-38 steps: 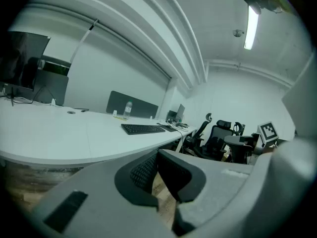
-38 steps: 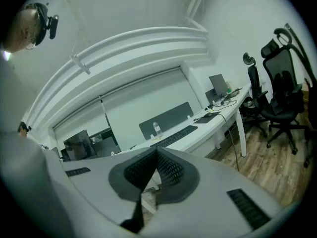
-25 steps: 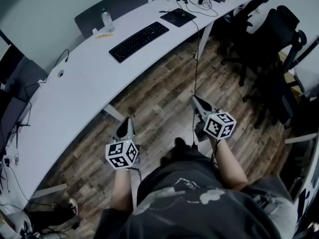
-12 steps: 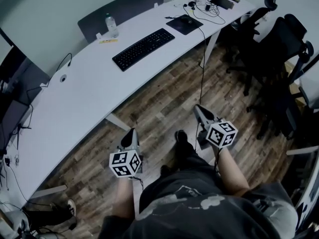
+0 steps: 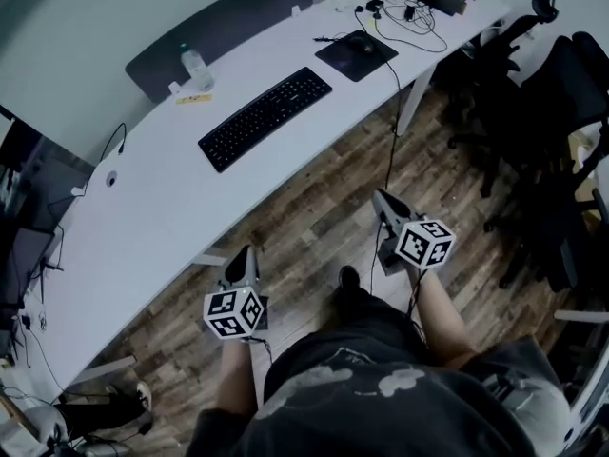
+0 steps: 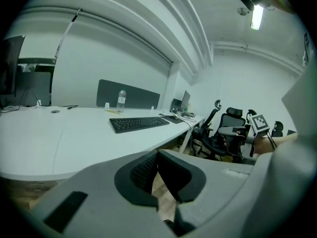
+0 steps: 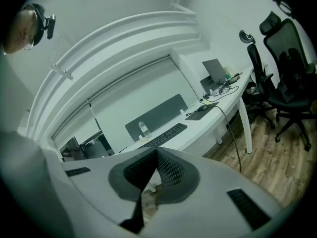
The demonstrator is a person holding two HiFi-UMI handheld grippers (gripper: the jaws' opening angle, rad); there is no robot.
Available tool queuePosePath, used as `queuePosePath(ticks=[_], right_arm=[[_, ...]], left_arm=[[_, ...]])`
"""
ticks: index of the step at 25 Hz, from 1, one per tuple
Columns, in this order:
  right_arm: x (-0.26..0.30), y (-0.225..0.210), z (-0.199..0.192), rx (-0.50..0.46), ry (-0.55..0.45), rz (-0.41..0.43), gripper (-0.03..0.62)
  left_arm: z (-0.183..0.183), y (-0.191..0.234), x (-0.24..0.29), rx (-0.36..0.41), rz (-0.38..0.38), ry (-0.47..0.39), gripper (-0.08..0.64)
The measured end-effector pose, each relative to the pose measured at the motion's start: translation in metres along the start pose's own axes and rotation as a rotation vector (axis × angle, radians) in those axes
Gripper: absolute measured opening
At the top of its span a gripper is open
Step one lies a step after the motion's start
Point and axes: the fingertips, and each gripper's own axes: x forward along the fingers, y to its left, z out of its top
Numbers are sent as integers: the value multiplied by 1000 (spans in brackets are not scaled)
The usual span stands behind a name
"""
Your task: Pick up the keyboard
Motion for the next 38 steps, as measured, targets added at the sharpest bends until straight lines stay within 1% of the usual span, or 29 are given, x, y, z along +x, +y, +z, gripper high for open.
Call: queuePosePath(ticks=[3,8,12,16,20,23,24,26,30,32,34,38], right_arm=[[26,-26,24,10,10,19,0],[64,-48,53,23,23,69,0],[86,-65,56,51,54,71,0],[102,-64,56,50,82,95,0],[114,-62,46,54,119,98,0],[123,-59,39,39,142,102,0],[127,-57,40,33,143,105,0],[134,-57,41,36,147,105,0],[159,-51,50,31,142,115,0],[176,-46,56,21,144,127,0],[194,-44,63,6,149,124,0],[231,-44,71,-5,168,119,0]], left_arm=[[18,-6,28,-7,31,-6,3],[40,-5,56,-15,97,-27,3],[45,0,64,-35,141,-26,3],[48,2,68,-39,159,-18,3],[51,6,72,-7,176,-10,5],[52,12,80,62,188,10,6],[53,14,84,86,188,16,16],[57,17,93,114,171,25,80],[71,29,114,129,127,27,198],[78,40,126,149,114,35,259],[84,53,140,177,103,62,316],[93,74,175,252,67,138,400]])
